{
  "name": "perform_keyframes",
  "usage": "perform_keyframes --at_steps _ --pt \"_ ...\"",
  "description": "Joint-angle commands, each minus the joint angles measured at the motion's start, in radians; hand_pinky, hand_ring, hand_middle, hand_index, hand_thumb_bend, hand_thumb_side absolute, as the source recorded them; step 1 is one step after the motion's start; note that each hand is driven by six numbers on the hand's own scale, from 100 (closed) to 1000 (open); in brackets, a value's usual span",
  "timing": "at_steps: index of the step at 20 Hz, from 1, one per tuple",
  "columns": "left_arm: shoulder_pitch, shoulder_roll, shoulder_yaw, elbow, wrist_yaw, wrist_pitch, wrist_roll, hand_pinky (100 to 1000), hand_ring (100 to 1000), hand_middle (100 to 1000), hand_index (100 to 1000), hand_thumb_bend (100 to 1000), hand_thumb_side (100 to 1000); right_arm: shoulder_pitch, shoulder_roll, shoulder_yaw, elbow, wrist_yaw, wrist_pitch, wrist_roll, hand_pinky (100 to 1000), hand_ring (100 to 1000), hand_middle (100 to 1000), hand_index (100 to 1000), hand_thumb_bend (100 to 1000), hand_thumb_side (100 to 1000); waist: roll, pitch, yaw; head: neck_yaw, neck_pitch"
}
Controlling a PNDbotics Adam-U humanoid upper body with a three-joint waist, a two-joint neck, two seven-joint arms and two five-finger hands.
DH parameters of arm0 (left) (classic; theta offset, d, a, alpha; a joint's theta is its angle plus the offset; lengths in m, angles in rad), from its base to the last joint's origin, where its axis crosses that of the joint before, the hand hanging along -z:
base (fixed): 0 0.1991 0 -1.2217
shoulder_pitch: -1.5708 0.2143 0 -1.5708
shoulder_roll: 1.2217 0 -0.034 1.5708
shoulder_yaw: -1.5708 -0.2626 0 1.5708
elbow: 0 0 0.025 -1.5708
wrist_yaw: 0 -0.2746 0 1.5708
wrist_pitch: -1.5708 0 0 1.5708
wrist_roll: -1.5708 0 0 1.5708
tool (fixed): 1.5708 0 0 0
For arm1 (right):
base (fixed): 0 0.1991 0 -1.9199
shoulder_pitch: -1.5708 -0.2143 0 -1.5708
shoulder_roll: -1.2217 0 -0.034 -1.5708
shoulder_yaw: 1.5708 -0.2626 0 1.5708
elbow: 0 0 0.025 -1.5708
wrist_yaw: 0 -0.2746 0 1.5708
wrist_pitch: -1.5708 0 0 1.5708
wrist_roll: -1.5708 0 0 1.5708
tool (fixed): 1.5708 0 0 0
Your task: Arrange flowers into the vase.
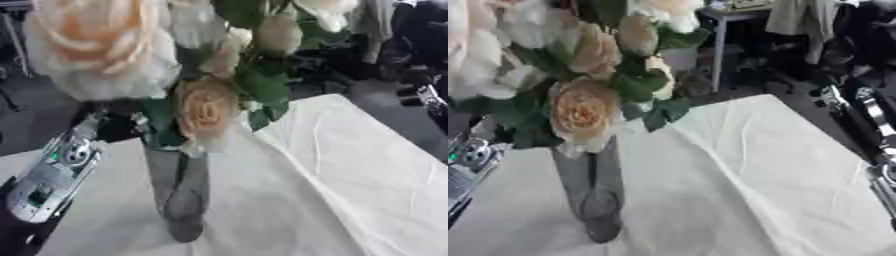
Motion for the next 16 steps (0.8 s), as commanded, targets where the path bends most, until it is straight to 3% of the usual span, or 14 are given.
perform_keyframes --at_steps 1,9,16 --pt "-0.013 0.011 0.02 -0.013 0.006 0.005 0.013 698 592 665 742 1000 931 -0.011 -0.022 -0.016 -0.006 -0.007 -0.001 -0.004 712 741 754 847 100 804 -0.01 -0.011 0.002 -0.003 -0.012" --pt "0.026 0.053 0.05 -0.079 0.047 0.02 0.006 685 604 693 769 1000 892 0.0 -0.023 -0.021 -0.004 -0.007 -0.001 -0.008 712 741 753 847 100 804 -0.02 -0.017 0.016 -0.004 -0.006" --pt "0.11 0.118 0.095 -0.191 0.163 0.029 -0.041 687 613 715 802 1000 856 0.011 -0.022 -0.026 -0.001 -0.008 -0.001 -0.012 712 740 752 847 100 804 -0.031 -0.022 0.042 -0.01 0.002"
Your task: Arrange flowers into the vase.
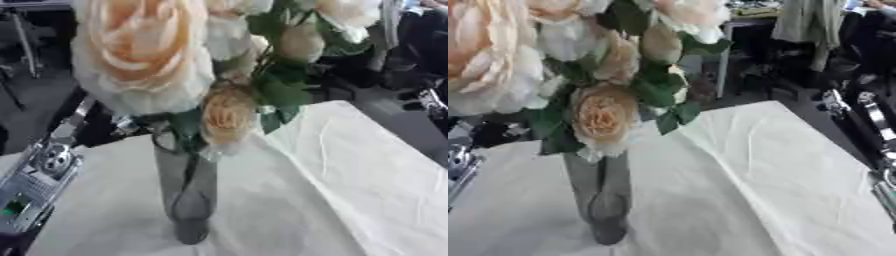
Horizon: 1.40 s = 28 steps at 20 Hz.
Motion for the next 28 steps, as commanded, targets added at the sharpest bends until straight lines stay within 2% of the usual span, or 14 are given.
perform_keyframes --at_steps 1,5,6,7,15,28 --pt "0.013 0.055 0.033 -0.066 0.058 -0.002 -0.018 686 614 715 803 1000 852 -0.006 -0.022 -0.016 -0.003 -0.008 0.0 -0.008 712 740 752 847 100 804 -0.009 -0.017 0.009 -0.005 0.003" --pt "0.073 0.09 0.065 -0.127 0.131 -0.024 -0.022 688 625 723 810 1000 837 -0.001 -0.021 -0.019 -0.002 -0.008 0.001 -0.011 712 740 752 847 100 805 -0.016 -0.019 0.031 -0.007 0.007" --pt "0.088 0.097 0.075 -0.141 0.145 -0.029 -0.021 691 629 726 813 1000 863 0.0 -0.021 -0.019 -0.002 -0.008 0.001 -0.011 712 741 752 847 100 798 -0.017 -0.02 0.036 -0.008 0.009" --pt "0.104 0.103 0.085 -0.156 0.157 -0.035 -0.018 692 631 727 814 1000 840 0.001 -0.021 -0.02 -0.002 -0.008 0.001 -0.012 711 741 752 847 100 806 -0.018 -0.021 0.041 -0.008 0.012" --pt "0.231 0.144 0.16 -0.275 0.206 -0.067 0.023 687 634 729 814 1000 884 0.009 -0.021 -0.023 -0.003 -0.007 0.002 -0.015 710 741 752 847 100 807 -0.023 -0.023 0.074 -0.011 0.025" --pt "0.372 0.127 0.249 -0.326 0.248 -0.092 0.099 646 597 703 798 1000 889 0.012 -0.015 -0.026 -0.016 -0.005 0.003 -0.024 710 744 753 848 100 808 -0.02 -0.02 0.129 -0.006 0.046"
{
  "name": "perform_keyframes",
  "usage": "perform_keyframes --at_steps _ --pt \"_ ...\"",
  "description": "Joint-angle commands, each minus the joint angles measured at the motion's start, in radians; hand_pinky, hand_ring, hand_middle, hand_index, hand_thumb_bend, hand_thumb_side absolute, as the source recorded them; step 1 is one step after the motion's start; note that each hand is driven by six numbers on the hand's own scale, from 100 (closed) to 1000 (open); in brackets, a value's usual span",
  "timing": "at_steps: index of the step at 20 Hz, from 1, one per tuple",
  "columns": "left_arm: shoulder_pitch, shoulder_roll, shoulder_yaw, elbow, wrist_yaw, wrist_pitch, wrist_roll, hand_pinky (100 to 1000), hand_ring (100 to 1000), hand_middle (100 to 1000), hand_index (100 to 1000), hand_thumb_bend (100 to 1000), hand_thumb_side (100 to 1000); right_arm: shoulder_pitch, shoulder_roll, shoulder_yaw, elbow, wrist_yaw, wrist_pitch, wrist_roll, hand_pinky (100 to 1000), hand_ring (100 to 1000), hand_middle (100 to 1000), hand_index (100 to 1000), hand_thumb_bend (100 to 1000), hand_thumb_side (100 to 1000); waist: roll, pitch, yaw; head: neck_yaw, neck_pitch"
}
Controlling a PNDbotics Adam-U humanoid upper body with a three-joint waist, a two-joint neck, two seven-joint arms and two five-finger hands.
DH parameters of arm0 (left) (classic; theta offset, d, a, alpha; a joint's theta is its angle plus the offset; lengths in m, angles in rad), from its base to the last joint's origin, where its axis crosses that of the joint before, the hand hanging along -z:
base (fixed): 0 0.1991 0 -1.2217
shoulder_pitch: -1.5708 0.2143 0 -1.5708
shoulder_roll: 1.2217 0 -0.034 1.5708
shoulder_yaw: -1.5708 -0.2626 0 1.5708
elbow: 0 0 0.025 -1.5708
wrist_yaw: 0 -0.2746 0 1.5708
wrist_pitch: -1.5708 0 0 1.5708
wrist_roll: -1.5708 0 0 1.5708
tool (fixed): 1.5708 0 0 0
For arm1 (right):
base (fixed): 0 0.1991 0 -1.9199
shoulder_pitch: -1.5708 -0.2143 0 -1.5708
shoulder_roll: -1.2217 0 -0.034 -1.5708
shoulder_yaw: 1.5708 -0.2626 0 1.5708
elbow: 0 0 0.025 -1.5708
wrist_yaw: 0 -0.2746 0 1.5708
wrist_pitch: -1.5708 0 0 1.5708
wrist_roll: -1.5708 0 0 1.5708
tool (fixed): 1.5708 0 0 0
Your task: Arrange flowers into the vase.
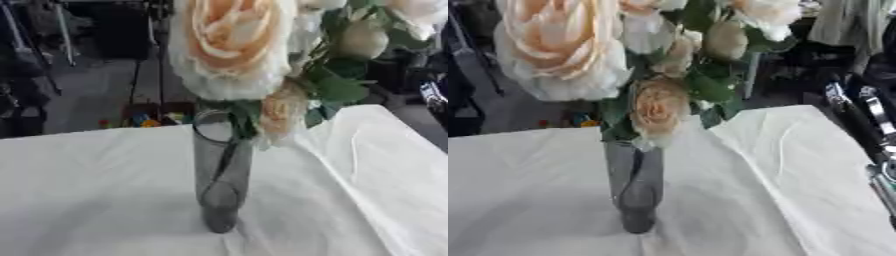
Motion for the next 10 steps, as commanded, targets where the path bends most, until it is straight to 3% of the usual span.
perform_keyframes --at_steps 1,10 --pt "0.01 0.012 0.032 -0.019 0.014 -0.007 0.014 645 597 704 799 1000 890 -0.01 -0.023 -0.013 -0.022 -0.004 0.0 -0.005 710 744 753 847 100 808 -0.002 -0.01 0.006 0.0 0.008" --pt "0.051 -0.013 0.06 -0.011 0.032 -0.021 0.036 632 606 707 794 1000 892 -0.006 -0.02 -0.017 -0.034 -0.006 0.001 -0.014 709 743 752 845 100 809 -0.001 -0.007 0.025 0.004 0.022"
